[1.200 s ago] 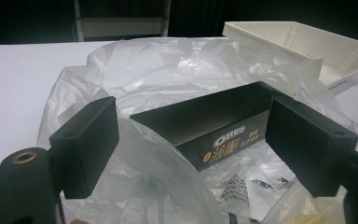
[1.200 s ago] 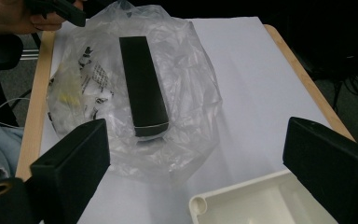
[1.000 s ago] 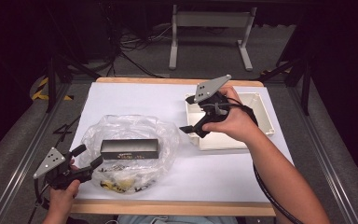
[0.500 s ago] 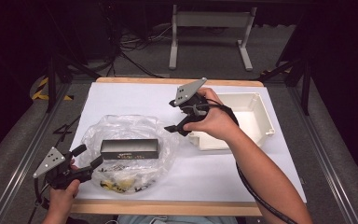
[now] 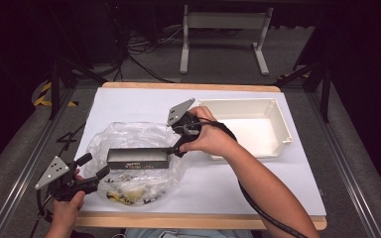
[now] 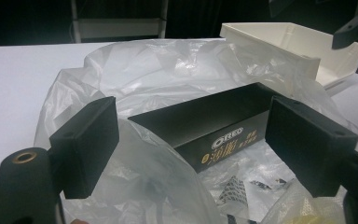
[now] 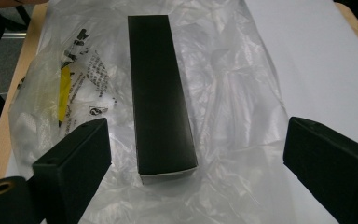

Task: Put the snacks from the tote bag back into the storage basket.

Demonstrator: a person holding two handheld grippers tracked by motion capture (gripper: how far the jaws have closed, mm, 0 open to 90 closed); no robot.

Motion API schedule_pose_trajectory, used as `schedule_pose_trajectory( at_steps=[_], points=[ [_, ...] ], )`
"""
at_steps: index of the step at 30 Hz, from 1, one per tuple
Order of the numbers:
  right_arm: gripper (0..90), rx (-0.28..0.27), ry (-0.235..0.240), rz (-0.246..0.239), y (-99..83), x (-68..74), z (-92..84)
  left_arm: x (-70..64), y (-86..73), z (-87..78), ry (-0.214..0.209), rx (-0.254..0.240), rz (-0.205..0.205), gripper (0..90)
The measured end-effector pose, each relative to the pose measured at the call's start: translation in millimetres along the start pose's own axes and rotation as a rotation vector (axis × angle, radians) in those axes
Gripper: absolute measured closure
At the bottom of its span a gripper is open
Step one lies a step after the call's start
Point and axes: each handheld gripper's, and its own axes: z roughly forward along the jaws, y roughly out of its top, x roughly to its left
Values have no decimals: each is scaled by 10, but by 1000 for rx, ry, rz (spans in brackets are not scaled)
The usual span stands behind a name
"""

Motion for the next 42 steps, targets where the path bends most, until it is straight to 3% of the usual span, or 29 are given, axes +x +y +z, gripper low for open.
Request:
schedule_pose_trajectory(
  at_steps=[6, 12, 15, 25, 31, 42],
  points=[
    [120, 12, 8, -31, -12, -5, 186, 1, 3, -4, -2, 4, 2, 182],
    [135, 20, 14, -30, -17, 4, 289, -2, 2, -7, -2, -8, -1, 182],
    [155, 46, 24, -52, -19, 17, 373, -1, 3, -7, -3, -10, -2, 182],
    [160, 70, 50, -44, -61, 51, 600, 1, 6, -14, -10, -13, -6, 182],
    [156, 118, 75, -73, -99, 66, 724, 1, 6, -12, -12, -12, -7, 182],
    [201, 156, 103, -78, -171, 109, 873, 4, 5, -11, -17, -15, -11, 182]
  ],
)
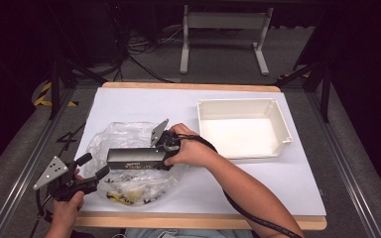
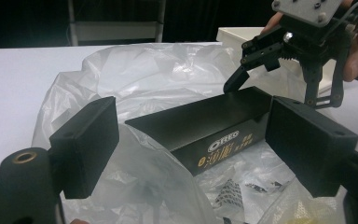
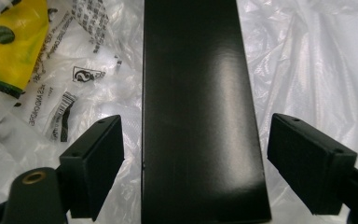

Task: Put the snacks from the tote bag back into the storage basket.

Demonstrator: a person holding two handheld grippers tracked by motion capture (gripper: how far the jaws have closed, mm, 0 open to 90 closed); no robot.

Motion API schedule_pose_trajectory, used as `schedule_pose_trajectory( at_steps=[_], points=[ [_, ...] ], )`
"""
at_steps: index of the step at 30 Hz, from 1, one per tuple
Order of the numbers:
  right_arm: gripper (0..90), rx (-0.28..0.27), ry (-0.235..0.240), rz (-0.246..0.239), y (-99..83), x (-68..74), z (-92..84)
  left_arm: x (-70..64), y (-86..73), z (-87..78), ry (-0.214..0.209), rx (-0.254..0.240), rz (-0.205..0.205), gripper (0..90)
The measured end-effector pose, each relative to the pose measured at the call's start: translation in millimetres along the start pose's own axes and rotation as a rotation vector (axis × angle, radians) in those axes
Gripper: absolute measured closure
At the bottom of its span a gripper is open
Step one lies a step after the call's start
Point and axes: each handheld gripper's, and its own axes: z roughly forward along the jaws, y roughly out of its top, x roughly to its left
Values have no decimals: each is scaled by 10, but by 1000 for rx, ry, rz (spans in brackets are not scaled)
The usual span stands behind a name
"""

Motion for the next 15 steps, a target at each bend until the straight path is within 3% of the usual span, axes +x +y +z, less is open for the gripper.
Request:
schedule_pose_trajectory(
  at_steps=[2, 7, 15],
  points=[
    [221, 15, 11, 13, -2, 9, 12, 2, -1, 1, -1, 0, 0, 182],
    [319, 38, -8, -16, 20, 8, -11, 7, 0, -3, -4, 4, -2, 181],
    [419, 94, 27, -21, 69, -27, 17, 4, -3, -1, -9, -12, -5, 180]
  ],
)
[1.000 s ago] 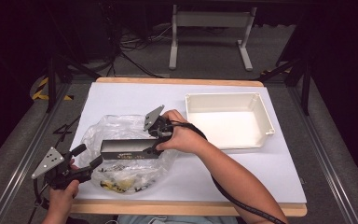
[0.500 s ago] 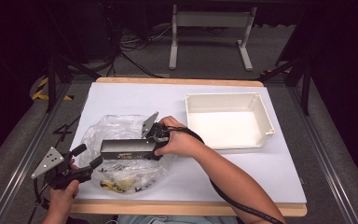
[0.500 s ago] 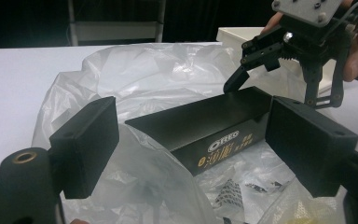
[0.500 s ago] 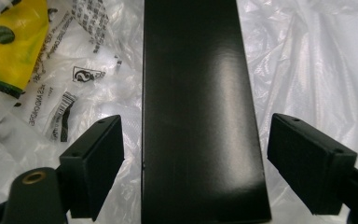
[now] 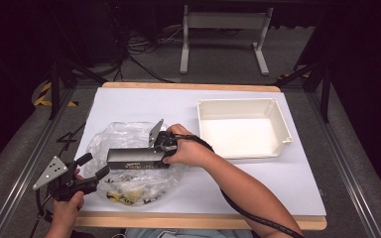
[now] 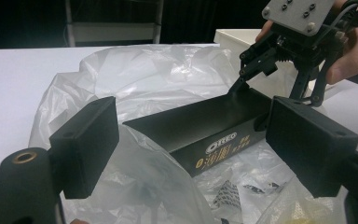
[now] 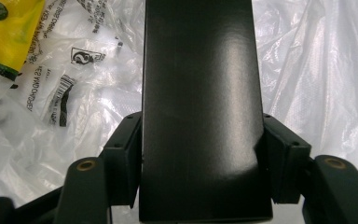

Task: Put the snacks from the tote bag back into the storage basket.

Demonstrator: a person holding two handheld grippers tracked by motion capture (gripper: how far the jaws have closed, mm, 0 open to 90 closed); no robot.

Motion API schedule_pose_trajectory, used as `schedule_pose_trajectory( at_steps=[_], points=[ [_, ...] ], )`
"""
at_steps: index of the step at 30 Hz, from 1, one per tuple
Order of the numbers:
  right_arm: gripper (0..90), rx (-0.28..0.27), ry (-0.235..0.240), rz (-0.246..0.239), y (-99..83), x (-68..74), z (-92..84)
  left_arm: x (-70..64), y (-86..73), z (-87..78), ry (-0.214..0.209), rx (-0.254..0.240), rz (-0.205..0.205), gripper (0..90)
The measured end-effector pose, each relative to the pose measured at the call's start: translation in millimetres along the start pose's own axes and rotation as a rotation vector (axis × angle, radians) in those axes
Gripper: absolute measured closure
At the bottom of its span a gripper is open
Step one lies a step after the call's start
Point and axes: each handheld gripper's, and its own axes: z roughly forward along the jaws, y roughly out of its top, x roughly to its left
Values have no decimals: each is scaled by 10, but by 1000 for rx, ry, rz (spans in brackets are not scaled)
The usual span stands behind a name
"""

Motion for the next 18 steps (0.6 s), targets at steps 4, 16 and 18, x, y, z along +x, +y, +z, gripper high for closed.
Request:
schedule_pose_trajectory(
  at_steps=[4, 16, 18],
  points=[
    [430, -1, 9, 4, 4, -12, -11, 6, 2, -6, -3, 4, 0, 179],
    [434, -6, 27, 6, 69, 15, -118, 7, 8, -23, 0, -15, -13, 180],
    [435, -6, 36, 1, 90, 23, -160, 9, 12, -33, 2, -12, -15, 180]
  ],
)
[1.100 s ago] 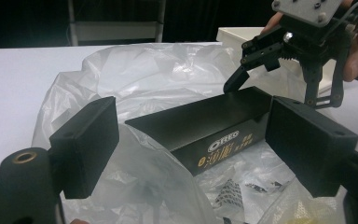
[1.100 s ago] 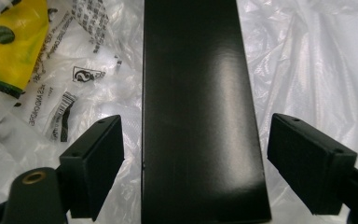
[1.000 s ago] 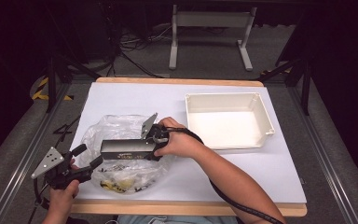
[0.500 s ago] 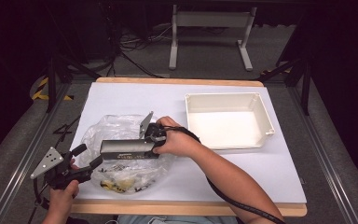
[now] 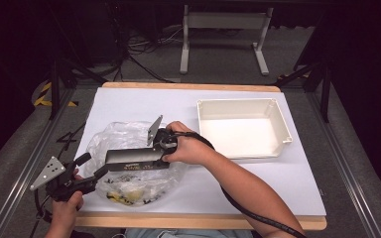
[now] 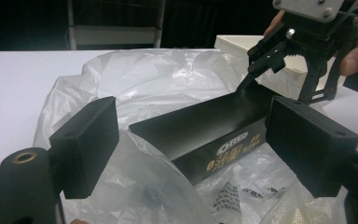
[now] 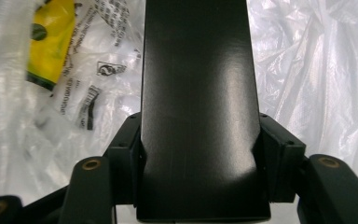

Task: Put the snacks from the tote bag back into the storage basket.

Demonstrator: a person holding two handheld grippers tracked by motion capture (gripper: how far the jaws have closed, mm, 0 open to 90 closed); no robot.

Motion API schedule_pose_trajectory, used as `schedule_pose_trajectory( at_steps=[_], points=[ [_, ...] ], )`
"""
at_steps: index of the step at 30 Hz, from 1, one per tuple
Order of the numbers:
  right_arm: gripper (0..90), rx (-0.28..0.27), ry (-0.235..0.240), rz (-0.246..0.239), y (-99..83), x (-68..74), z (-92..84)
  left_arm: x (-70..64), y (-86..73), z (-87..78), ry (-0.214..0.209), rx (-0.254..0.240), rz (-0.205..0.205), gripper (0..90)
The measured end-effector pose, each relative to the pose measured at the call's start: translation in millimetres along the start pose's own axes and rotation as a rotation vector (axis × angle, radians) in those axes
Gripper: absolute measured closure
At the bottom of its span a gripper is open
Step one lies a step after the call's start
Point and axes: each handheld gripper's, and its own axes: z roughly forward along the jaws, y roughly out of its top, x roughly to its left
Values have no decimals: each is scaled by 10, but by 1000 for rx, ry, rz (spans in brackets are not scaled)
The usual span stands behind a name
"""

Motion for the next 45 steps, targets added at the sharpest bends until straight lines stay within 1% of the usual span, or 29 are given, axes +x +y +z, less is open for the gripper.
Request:
schedule_pose_trajectory(
  at_steps=[3, 4, 6, 9, 10, 12, 15, 17, 21, 23, 24, 28, 29, 34, 36, 37, 40, 41, 45],
  points=[
    [435, 0, 2, -10, 27, 7, -53, -5, 1, -3, 3, -8, -1, 180],
    [435, 0, -5, -14, 42, 12, -83, -6, 4, -6, 4, -7, 2, 180],
    [435, 3, -8, -22, 68, 14, -138, -23, 11, -14, 13, -7, 13, 180],
    [435, -8, -20, -23, 109, 29, -250, -49, 22, -22, 17, 2, 29, 179],
    [435, -8, -20, -23, 109, 29, -250, -49, 22, -22, 17, 2, 29, 178],
    [435, -11, -31, -30, 126, 32, -305, -48, 23, -23, 21, 3, 31, 178],
    [435, -6, -41, -26, 141, 35, -390, -37, 17, -18, 24, -12, 22, 177],
    [435, -8, -51, -27, 142, 32, -439, -27, 15, -19, 23, -6, 19, 177],
    [436, -16, -62, -28, 144, 24, -561, -30, 17, -16, 21, 6, 27, 177],
    [435, -25, -68, -30, 146, 26, -621, -37, 12, -5, 19, -2, 30, 176],
    [435, -25, -68, -30, 146, 26, -621, -37, 12, -5, 19, -2, 30, 176],
    [435, -32, -76, -33, 155, 37, -755, -39, 12, -1, 17, 1, 30, 176],
    [435, -32, -76, -33, 155, 37, -755, -39, 12, -1, 17, 1, 30, 176],
    [435, -48, -76, -37, 151, 29, -862, -28, 8, 4, 22, 7, 25, 176],
    [435, -52, -85, -38, 149, 30, -906, -30, 8, 3, 23, 6, 26, 176],
    [435, -53, -79, -40, 148, 27, -936, -32, 6, 7, 25, 2, 25, 176],
    [435, -68, -79, -38, 135, 27, -1001, -23, 5, 10, 27, 10, 24, 176],
    [435, -67, -76, -43, 130, 24, -1024, -19, 8, 7, 29, 19, 26, 176],
    [435, -79, -81, -40, 95, 20, -1113, -22, 7, 8, 30, 20, 26, 176]
  ],
)
